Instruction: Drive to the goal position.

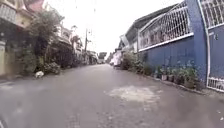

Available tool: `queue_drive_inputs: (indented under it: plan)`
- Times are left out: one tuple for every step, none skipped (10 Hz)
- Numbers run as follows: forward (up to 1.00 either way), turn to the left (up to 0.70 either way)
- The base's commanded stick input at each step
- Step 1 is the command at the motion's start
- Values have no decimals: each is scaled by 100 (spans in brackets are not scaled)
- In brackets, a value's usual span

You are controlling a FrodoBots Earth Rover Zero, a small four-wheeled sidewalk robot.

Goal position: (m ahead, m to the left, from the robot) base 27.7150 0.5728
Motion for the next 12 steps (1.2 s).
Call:
queue_drive_inputs:
  plan:
    - [70,0]
    - [70,0]
    - [70,0]
    - [70,0]
    - [70,0]
    - [70,0]
    - [70,0]
    - [70,0]
    - [70,0]
    - [70,0]
    - [70,0]
    - [70,0]
